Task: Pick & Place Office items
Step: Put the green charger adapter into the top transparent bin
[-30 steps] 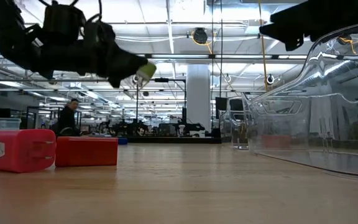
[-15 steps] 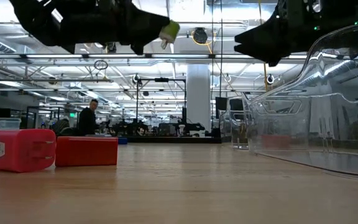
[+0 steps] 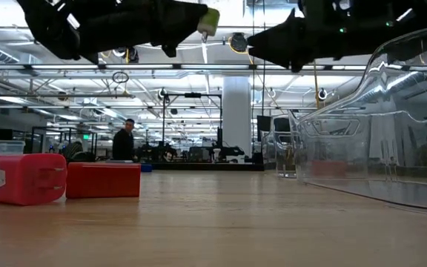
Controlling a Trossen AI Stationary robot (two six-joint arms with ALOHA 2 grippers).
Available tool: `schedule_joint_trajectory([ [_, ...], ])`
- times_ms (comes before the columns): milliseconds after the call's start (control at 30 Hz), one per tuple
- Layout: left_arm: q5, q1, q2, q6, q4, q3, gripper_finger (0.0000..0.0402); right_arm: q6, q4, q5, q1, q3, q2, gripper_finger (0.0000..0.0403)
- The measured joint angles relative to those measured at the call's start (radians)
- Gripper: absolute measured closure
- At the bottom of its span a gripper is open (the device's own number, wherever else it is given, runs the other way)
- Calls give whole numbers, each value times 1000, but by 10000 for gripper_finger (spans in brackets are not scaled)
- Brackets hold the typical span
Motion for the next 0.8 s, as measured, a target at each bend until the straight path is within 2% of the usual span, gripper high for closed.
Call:
schedule_joint_trajectory([
  [267, -8, 0, 53, -1, 39, 0, 290, -10, 5, 1, 0, 52, 76, 194],
  [600, -6, -1, 53, 2, 39, 0, 290, -19, 18, -4, 0, 147, 140, 112],
  [800, -5, -1, 53, 1, 40, 0, 290, -18, 18, -52, 0, 179, 141, 105],
])
